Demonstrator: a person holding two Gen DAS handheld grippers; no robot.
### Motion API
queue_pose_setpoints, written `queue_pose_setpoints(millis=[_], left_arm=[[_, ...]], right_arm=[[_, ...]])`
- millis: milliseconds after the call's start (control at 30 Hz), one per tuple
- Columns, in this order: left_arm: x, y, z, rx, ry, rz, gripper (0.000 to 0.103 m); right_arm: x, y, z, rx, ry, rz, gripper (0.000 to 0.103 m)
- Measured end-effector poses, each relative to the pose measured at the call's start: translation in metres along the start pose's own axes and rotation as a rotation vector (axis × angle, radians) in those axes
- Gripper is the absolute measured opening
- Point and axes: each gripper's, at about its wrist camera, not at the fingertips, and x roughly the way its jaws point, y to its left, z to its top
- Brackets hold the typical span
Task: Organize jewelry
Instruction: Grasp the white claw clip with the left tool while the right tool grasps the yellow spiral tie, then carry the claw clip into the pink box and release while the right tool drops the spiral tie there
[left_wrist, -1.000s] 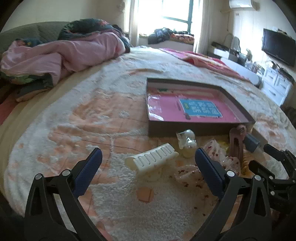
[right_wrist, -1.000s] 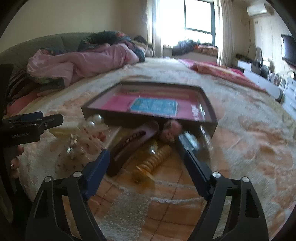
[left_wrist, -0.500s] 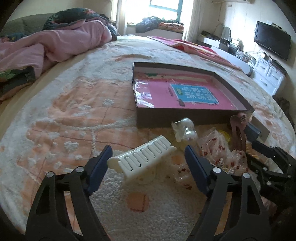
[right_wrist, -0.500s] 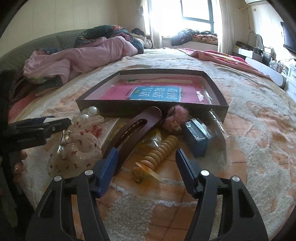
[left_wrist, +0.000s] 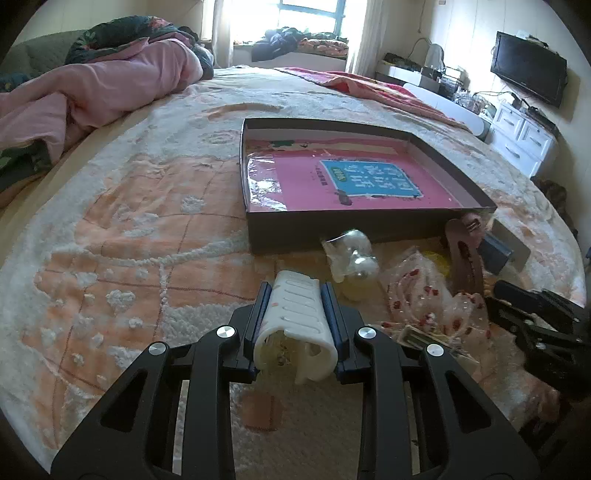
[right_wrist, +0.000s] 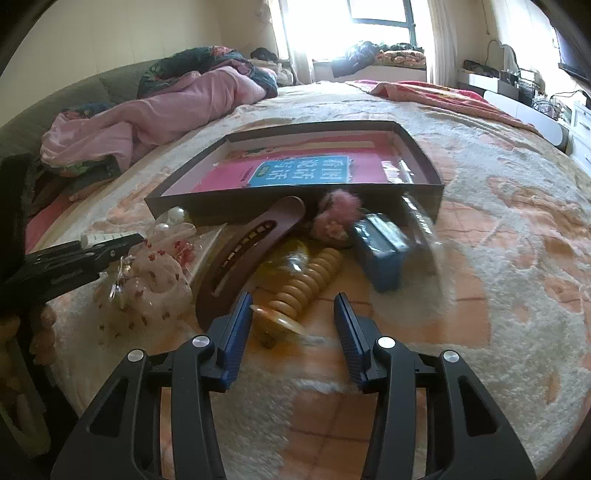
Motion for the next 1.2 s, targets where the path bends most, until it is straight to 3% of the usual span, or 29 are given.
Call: queue_pose_setpoints(millis=[67, 133, 233, 500, 767, 1200], left_arm=[[-0.002, -0.002, 0.0, 0.005, -0.011, 0.01, 0.02], [-0.007, -0.002, 0.0, -0.001, -0.023, 0.0, 0.02], [-0.015, -0.004, -0.001, 0.001, -0.039, 0.009, 0.02], [-0.036, -0.009, -0.001, -0.012, -0.074, 0.009, 0.02], [-0.047, -0.029, 0.01, 0.015, -0.103, -0.016, 0.02], [-0.025, -0.062, 0.049, 0.041, -0.107, -0.029, 0.02]], right_arm=[[0.006, 0.006, 0.0, -0.018, 0.02, -0.027, 0.043], [0.01, 0.009, -0.002, -0.029, 0.029, -0.037, 0.031], [0.006, 0.005, -0.003, -0.031, 0.024, -0.023, 0.029], [-0.026, 0.002, -0.008, -0.058, 0.0, 0.026, 0.028], [-0.07, -0.011, 0.002, -0.064, -0.109, 0.025, 0.028], [-0.066, -0.041, 0.051, -0.087, -0.183, -0.011, 0.028]])
